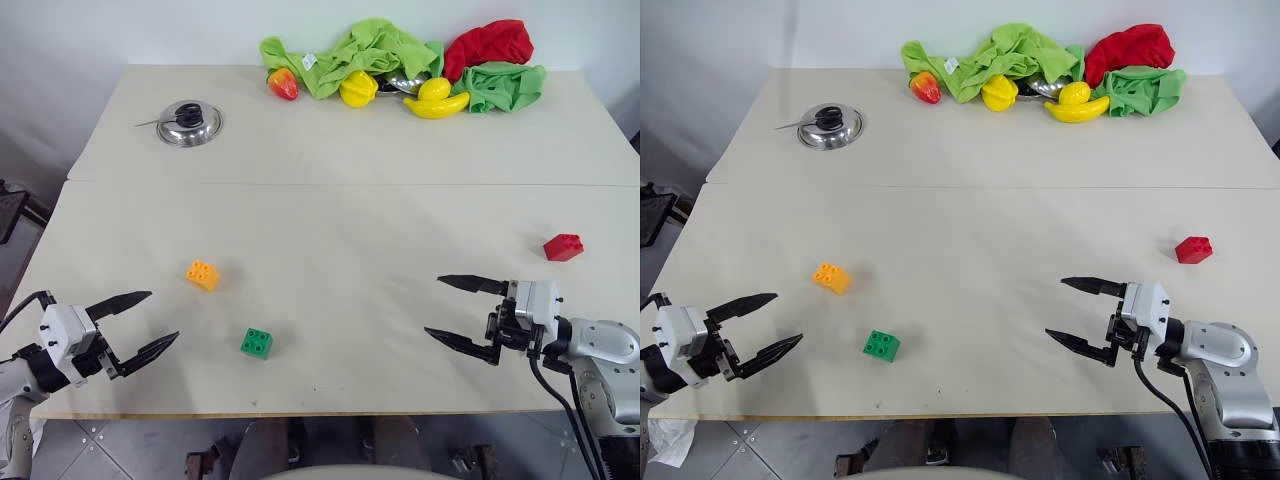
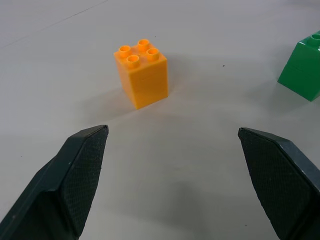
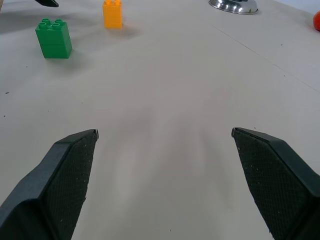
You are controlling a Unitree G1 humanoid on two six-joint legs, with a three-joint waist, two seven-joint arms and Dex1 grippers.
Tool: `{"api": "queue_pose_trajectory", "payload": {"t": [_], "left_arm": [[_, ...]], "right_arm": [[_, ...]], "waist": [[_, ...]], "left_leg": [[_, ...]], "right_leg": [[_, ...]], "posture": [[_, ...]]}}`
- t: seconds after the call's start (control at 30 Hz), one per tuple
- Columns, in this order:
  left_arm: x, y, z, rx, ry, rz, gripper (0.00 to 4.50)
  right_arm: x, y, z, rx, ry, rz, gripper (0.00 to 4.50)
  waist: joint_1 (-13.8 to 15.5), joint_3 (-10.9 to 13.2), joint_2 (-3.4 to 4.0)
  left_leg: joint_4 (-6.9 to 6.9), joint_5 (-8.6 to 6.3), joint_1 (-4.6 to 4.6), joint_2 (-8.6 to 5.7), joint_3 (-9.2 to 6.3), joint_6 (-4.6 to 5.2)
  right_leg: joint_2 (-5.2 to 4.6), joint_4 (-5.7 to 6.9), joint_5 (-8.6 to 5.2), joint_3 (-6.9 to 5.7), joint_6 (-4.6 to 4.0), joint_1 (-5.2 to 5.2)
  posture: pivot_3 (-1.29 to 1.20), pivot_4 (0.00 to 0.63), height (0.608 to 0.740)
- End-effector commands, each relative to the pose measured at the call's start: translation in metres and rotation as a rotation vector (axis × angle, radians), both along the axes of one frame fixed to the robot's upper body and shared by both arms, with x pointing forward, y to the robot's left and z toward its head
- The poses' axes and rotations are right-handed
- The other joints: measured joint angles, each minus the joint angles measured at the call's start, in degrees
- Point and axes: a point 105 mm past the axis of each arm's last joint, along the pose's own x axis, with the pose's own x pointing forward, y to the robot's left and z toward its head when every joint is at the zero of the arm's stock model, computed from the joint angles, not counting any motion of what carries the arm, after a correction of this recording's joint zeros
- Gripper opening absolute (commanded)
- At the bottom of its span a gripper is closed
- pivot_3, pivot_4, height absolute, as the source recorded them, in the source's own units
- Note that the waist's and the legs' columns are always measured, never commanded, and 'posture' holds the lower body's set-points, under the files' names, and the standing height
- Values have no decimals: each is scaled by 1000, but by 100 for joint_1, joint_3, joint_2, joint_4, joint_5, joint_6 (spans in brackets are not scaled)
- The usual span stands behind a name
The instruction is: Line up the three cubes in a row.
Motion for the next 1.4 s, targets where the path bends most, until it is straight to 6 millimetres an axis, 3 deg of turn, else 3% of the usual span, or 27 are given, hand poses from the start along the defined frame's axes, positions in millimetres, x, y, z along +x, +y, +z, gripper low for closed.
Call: {"api": "queue_pose_trajectory", "payload": {"t": [0.03,0.2,0.27,0.33,0.5,0.57,0.63,0.77,0.9,1.07,1.4], "left_arm": [[0,1,6,-19,-28,5,4399],[0,-8,15,-138,22,-26,4399],[5,-21,34,-250,-25,-24,4399],[5,-44,45,-323,-30,-73,4399],[13,-84,45,-315,26,-203,4399],[17,-98,37,-243,43,-272,4399],[20,-108,35,-215,47,-322,4399],[27,-123,40,-230,40,-383,4399],[34,-135,43,-223,21,-428,4399],[38,-146,50,-259,-9,-458,4399],[38,-172,51,-290,0,-557,4399]], "right_arm": [[1,2,8,7,-42,7,4500],[2,2,12,31,-62,-19,4500],[1,-5,19,70,-82,-80,4500],[1,-18,30,135,-108,-186,4500],[-11,-72,44,247,-202,-561,4500],[-27,-108,38,289,-239,-791,4500],[-39,-129,26,305,-232,-937,4500],[-49,-147,-3,275,-139,-1126,4500],[-36,-142,-4,275,-64,-1162,4500],[-3,-155,25,313,10,-1193,4500],[57,-179,27,135,235,-1239,4500]], "waist": [[0,0,0],[3,0,0],[20,0,-1],[36,0,-1],[52,-2,2],[63,-3,3],[57,-6,7],[-12,-8,12],[-137,-17,27],[-151,-17,32],[13,-18,31]], "left_leg": [[0,0,0,0,0,0],[2,0,0,1,0,0],[4,0,-2,0,-2,0],[8,-1,-4,-2,-9,1],[18,-1,1,-8,-15,2],[18,-1,2,-7,-14,0],[17,-1,2,-7,-5,-2],[14,-1,1,-5,7,-2],[15,1,9,4,24,-5],[21,3,14,8,37,-5],[24,7,0,0,27,5]], "right_leg": [[0,0,0,0,0,0],[0,3,0,1,0,-1],[-2,5,0,1,0,-1],[-9,6,0,0,0,2],[-8,11,0,-2,0,14],[-1,15,0,2,0,12],[5,16,0,9,-1,8],[10,22,-1,29,-1,-4],[18,34,-1,55,-1,-11],[19,45,-1,75,-2,-19],[14,41,-3,64,-5,-19]], "posture": [[0,150,740],[0,150,740],[0,150,740],[0,150,740],[0,150,740],[0,150,740],[0,150,740],[0,150,740],[0,150,740],[0,150,740],[0,150,740]]}}
